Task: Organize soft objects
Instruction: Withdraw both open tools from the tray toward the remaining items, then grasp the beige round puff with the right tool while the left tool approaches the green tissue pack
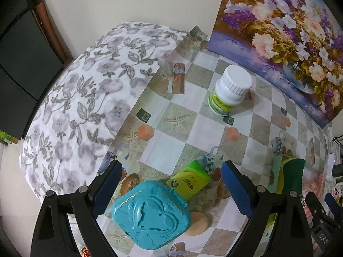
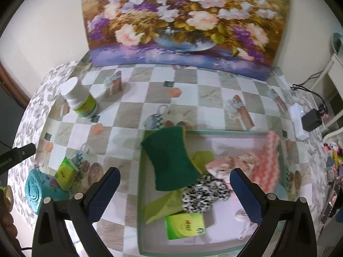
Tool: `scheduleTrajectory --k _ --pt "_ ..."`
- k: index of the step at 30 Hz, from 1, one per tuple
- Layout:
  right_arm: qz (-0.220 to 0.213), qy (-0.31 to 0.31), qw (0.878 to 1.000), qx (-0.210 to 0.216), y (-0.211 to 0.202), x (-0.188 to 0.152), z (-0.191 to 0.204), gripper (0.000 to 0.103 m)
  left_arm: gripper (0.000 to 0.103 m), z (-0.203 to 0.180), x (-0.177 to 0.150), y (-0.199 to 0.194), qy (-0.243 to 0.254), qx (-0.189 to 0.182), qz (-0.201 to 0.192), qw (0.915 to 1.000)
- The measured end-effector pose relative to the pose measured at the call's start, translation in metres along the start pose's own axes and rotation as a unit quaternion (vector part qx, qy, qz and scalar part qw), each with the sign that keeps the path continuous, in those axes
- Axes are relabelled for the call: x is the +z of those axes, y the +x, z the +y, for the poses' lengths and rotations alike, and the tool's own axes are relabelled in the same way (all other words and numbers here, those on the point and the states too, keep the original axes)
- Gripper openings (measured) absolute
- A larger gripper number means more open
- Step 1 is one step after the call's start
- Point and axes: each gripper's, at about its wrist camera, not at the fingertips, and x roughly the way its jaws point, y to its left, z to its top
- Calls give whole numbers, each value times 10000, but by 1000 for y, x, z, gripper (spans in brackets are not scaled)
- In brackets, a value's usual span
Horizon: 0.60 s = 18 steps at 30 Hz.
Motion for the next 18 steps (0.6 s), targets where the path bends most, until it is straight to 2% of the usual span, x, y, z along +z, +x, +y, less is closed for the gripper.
scheduleTrajectory --k 11,18 --pt "243 -367 9990 104 19 -6 39 103 94 2 -3 23 162 56 428 9989" --pt "495 -640 9963 300 35 -16 64 103 94 -2 -5 34 389 236 604 9971"
